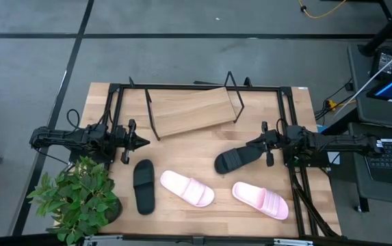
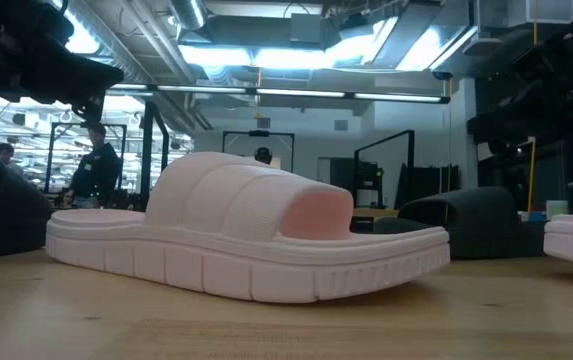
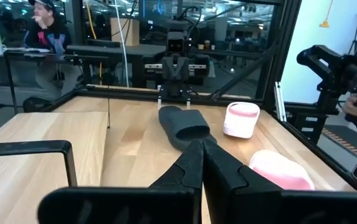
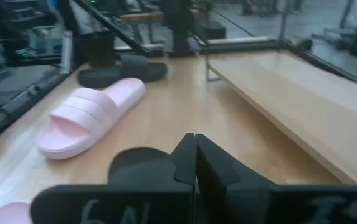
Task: Pick and place slides into the shelf
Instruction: Put the right black slipper on the shelf
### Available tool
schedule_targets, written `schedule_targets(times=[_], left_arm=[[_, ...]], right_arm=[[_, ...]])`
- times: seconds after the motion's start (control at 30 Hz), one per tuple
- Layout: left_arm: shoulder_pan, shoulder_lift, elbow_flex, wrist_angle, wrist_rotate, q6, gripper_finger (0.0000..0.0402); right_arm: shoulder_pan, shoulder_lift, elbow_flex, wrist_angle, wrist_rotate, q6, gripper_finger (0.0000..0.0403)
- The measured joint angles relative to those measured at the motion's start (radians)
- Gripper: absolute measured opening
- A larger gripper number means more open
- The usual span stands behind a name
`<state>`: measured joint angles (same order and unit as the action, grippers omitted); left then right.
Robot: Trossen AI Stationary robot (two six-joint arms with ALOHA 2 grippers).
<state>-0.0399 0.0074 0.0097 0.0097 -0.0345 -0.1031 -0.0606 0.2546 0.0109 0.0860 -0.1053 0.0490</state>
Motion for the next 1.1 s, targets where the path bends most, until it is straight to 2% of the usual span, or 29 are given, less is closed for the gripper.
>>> schedule_targets(times=[0.3, 1.1], left_arm=[[0.0, 0.0, 0.0, 0.0, 0.0, 0.115, 0.0], [0.0, 0.0, 0.0, 0.002, -0.008, 0.114, 0.0]], right_arm=[[0.0, 0.0, 0.0, 0.014, -0.028, -0.002, 0.001], [0.0, 0.0, 0.0, 0.026, -0.027, 0.0, 0.001]])
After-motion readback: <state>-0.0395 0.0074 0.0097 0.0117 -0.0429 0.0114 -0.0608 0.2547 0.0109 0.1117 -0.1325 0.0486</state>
